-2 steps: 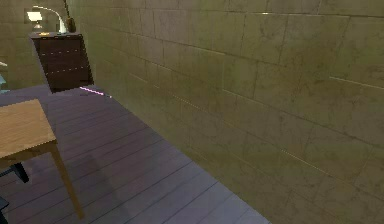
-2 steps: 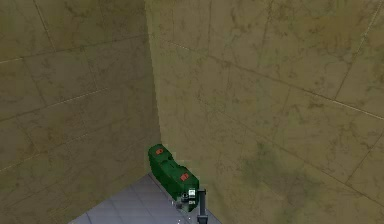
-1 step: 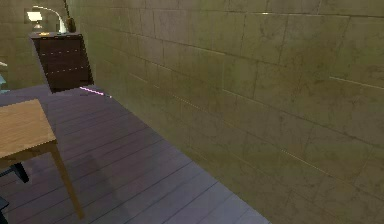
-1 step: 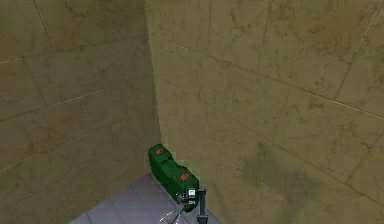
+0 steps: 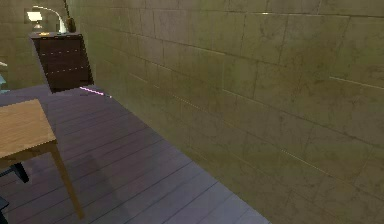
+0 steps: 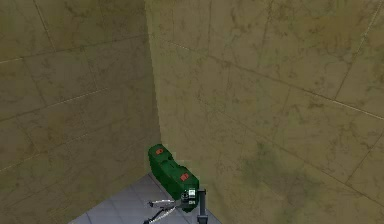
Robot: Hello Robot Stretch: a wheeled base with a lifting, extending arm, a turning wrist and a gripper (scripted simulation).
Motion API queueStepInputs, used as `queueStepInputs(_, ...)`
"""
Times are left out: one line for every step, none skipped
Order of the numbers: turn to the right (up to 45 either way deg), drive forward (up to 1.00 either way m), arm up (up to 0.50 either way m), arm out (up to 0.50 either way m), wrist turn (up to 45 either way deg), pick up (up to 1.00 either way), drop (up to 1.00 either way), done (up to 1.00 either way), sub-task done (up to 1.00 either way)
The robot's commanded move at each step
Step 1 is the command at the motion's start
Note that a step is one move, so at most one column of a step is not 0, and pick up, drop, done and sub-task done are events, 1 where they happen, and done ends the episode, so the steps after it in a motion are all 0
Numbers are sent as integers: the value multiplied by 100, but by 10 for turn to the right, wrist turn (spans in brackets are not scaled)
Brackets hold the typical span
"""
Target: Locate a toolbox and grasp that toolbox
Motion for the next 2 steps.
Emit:
queueStepInputs(0, 0, 0, 0, 450, 0, 0, 0, 0)
queueStepInputs(0, 0, 0, 0, 450, 0, 0, 0, 0)
